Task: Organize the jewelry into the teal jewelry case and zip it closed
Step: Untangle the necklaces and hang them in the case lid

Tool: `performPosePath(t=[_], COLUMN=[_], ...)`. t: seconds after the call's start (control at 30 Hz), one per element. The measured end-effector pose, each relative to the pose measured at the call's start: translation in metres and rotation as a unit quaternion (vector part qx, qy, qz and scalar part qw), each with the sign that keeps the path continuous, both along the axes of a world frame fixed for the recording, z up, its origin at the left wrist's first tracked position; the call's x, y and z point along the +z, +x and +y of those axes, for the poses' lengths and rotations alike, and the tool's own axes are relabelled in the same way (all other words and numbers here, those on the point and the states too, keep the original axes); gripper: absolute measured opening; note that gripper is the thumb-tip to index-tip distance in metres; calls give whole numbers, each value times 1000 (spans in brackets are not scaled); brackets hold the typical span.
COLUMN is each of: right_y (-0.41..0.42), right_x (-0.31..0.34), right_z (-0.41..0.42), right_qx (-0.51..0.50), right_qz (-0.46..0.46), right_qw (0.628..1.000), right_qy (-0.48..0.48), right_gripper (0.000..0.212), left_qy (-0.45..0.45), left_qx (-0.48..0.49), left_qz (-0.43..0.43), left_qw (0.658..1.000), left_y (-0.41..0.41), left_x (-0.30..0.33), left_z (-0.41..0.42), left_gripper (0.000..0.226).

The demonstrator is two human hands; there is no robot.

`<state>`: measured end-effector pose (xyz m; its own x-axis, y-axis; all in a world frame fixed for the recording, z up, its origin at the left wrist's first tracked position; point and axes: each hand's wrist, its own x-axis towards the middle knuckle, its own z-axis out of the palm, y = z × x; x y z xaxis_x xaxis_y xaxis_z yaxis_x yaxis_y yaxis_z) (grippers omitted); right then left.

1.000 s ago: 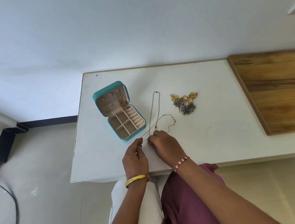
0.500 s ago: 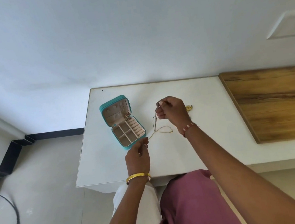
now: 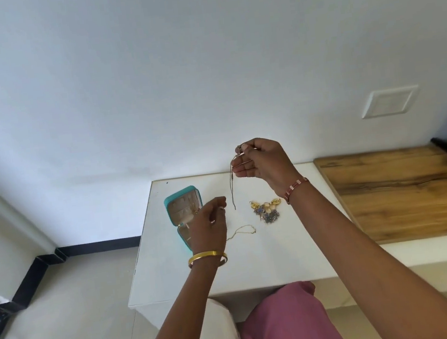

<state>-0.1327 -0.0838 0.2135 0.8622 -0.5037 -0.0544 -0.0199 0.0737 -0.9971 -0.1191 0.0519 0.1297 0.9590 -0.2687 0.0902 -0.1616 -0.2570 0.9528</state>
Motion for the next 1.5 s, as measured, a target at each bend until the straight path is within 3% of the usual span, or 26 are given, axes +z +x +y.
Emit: performPosePath(t=[0.2,0.43,0.6,0.9,1.1,1.17,1.27,1.5], right_y=[-35,-65,-82,-97,-101,-102,-104,-106], right_x=[31,45,50,51,41,35,34,42], right_z=[18,33,40,43,35,33,33,36], right_qx=[61,61,62,23,-12,-24,-21,41], right_qz=[18,28,24,-23,-28,-2,12,-42], right_qw=[994,979,976,988,999,999,999,997], right_qy=[-88,-190,-206,-150,-13,-23,-39,45], right_gripper=[20,14,14,18,26,28,29,24], left_qy=[-11,-65,-95,-123,-224,-237,-242,-193], left_qx=[-15,-65,-73,-75,-36,-36,-36,-61], left_qz=[-69,-16,-1,20,92,112,135,140], left_qw=[997,996,993,989,970,964,960,969], left_y=[-9,-36,-46,-54,-52,-50,-47,-52], left_x=[41,61,64,64,70,71,67,63], left_z=[-1,12,24,41,45,46,48,50], left_gripper=[25,22,15,18,17,20,25,25])
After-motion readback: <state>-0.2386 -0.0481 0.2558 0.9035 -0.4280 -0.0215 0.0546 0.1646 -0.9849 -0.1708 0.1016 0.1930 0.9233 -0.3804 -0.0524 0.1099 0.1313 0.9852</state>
